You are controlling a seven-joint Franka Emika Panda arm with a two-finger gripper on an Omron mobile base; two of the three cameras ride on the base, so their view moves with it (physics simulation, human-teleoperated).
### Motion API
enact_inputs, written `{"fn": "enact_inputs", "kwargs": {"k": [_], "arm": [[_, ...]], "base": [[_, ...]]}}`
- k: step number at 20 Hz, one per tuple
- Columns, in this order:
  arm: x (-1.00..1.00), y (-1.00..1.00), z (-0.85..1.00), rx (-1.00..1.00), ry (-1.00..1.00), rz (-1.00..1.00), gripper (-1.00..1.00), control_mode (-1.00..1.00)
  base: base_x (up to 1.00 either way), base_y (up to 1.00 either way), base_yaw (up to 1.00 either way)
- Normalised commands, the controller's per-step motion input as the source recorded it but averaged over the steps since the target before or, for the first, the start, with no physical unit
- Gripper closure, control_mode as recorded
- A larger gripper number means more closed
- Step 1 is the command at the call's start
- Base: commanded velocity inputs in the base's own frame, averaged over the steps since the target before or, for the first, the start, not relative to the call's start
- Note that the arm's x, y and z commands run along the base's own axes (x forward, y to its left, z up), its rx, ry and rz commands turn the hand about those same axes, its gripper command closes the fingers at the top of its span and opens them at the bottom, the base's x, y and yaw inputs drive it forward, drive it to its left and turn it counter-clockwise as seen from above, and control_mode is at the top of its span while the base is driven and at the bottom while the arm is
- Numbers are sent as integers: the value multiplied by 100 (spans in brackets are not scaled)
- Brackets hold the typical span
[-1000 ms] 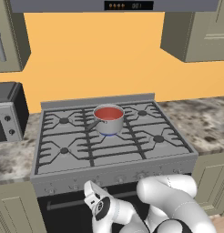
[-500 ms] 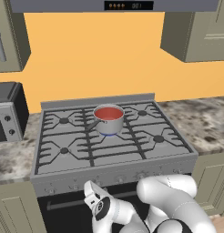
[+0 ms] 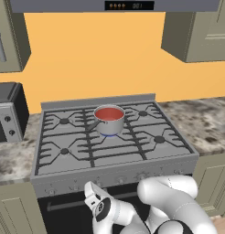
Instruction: Wait until the marinara sauce is simmered to a deep red color and then turn off the stove.
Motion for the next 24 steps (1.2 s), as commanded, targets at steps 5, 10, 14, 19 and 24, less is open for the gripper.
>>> {"fn": "enact_inputs", "kwargs": {"k": [5, 10, 14, 19, 24], "arm": [[0, 0, 0, 0, 0, 0, 100, -100], [0, 0, 0, 0, 0, 0, 100, -100], [0, 0, 0, 1, 0, 0, 100, -100], [0, 0, -2, 14, -1, 0, 100, -100], [0, 0, -7, 26, -6, 0, 100, -100]], "base": [[0, 0, 0], [0, 0, 0], [0, 0, 0], [0, 0, 0], [0, 0, 0]]}}
